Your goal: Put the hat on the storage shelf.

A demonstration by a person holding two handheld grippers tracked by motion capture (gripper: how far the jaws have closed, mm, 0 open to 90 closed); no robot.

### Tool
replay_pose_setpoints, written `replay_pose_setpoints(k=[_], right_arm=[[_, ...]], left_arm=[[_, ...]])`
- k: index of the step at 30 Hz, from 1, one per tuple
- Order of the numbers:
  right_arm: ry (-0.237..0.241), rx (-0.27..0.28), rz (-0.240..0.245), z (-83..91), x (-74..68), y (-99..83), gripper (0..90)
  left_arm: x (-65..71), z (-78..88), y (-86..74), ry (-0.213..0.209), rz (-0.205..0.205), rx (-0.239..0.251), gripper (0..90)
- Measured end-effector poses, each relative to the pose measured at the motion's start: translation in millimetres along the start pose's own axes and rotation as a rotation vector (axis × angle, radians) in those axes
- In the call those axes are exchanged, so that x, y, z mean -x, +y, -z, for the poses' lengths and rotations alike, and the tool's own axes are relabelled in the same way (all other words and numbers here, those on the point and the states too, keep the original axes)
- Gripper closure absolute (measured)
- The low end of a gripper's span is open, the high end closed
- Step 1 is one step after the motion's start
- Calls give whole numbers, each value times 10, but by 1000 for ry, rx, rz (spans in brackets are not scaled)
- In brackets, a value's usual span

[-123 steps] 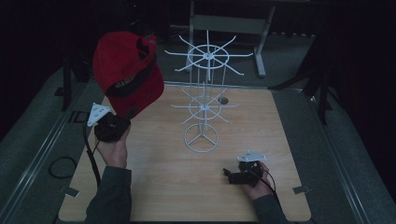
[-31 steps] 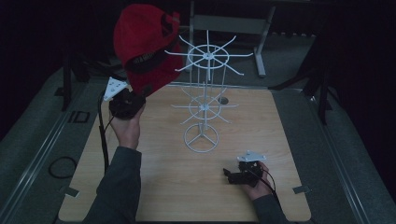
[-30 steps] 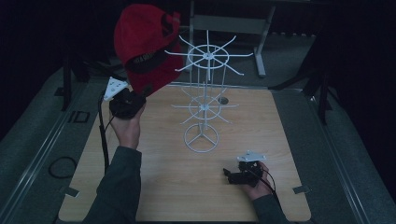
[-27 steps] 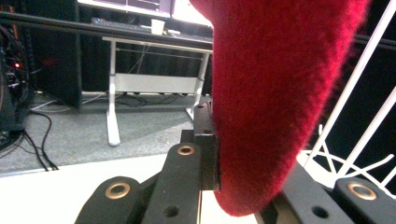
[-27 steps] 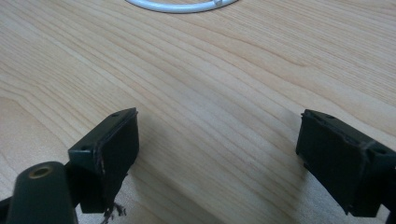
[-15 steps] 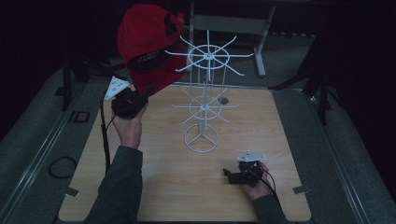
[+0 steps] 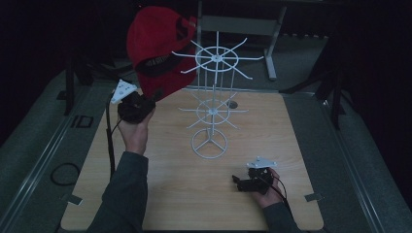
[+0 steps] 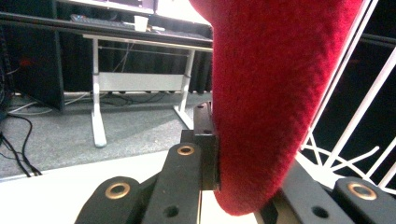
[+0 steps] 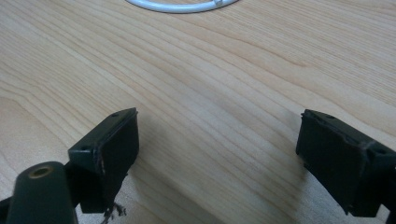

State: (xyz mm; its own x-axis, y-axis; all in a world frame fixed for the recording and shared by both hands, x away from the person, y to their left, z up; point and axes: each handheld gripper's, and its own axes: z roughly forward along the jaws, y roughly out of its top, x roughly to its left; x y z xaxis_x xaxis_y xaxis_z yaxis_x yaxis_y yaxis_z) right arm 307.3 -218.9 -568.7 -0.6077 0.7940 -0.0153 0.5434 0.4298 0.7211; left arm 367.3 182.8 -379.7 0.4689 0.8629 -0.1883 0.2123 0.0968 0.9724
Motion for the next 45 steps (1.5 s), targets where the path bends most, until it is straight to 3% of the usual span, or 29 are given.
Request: replay_pose_setpoints(k=[21,32,45], right_arm=[[0,-1,-1,0,-1,0,130],[1,-1,1,-1,-1,2,130],[2,-2,2,-1,0,2,130]], left_arm=[[6,-59,-215,-48,59,-24,858],[22,-77,-318,-56,64,-43,858],[47,-65,-436,-54,38,-79,857]])
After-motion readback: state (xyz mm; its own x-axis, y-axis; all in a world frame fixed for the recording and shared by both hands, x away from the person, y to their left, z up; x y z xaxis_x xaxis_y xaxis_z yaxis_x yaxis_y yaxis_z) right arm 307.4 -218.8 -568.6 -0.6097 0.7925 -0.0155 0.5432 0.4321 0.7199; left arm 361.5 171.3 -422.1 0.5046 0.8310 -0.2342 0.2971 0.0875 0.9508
